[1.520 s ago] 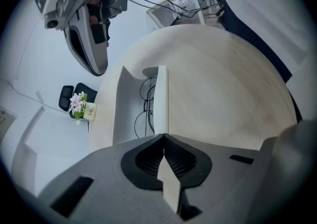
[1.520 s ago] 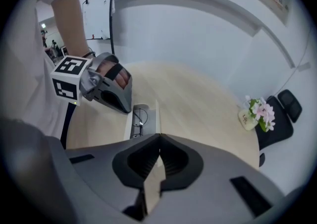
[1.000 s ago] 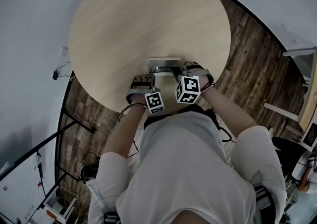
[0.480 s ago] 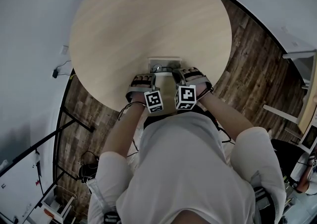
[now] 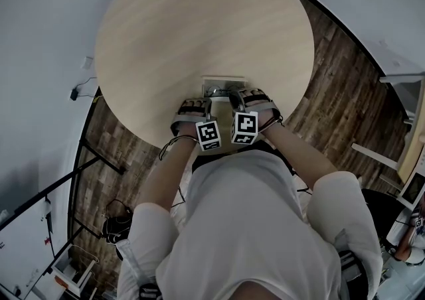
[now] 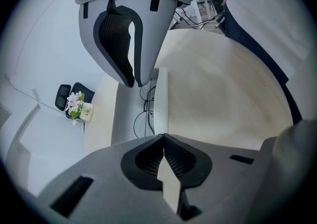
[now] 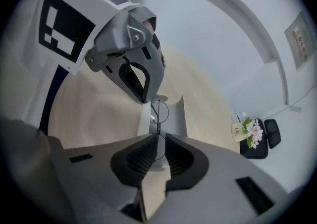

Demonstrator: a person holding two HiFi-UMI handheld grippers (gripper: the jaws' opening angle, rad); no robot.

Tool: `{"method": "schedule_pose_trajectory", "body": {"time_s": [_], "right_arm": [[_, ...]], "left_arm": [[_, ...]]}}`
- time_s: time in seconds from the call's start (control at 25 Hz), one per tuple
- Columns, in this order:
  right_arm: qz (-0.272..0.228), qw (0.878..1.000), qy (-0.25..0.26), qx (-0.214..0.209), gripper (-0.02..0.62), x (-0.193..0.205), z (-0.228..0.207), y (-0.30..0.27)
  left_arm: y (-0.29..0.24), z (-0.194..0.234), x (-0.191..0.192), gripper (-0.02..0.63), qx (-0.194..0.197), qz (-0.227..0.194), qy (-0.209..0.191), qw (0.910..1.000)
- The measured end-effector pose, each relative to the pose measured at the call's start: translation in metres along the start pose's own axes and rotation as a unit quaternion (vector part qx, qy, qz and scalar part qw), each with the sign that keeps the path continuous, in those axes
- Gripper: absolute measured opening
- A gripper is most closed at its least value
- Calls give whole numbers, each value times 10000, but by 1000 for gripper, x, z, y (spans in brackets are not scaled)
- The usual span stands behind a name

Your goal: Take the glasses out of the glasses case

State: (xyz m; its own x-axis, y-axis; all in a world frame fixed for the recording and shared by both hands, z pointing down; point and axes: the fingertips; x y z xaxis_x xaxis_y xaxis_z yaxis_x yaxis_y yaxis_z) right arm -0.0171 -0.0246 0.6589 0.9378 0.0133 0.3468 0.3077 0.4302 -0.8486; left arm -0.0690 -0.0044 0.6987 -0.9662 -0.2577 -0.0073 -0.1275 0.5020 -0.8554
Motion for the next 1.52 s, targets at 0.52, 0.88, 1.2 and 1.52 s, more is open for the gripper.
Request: {"method": "schedule_pose_trajectory", "body": {"time_s": [0.52, 0.88, 1.2, 1.52], "right_arm": [[149, 9992, -260, -268, 84, -13, -11, -28], [373, 9974, -237, -562, 84, -16, -5, -44], [646, 9945, -93, -817, 63, -15, -1, -53], [799, 9906, -79, -1110, 28, -15, 5, -53]], "left_arm": [[-1, 2, -1, 8, -9, -42, -39, 10000], [-1, 1, 0, 8, 13, -56, -49, 10000], [-1, 1, 1, 8, -16, -134, -84, 9999], [0, 0, 1, 8, -35, -159, -81, 9998]]}}
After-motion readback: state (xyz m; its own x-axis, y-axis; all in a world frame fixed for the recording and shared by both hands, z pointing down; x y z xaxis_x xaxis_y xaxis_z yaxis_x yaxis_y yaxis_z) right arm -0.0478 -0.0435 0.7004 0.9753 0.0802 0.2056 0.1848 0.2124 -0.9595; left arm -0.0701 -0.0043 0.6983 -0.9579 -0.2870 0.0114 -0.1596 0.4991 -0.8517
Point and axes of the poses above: the fingertips, and each gripper's own axes: y backward along the fingers, z to its left, x out of its underside, and after that the axes turned 11 degrees about -y, right-handed
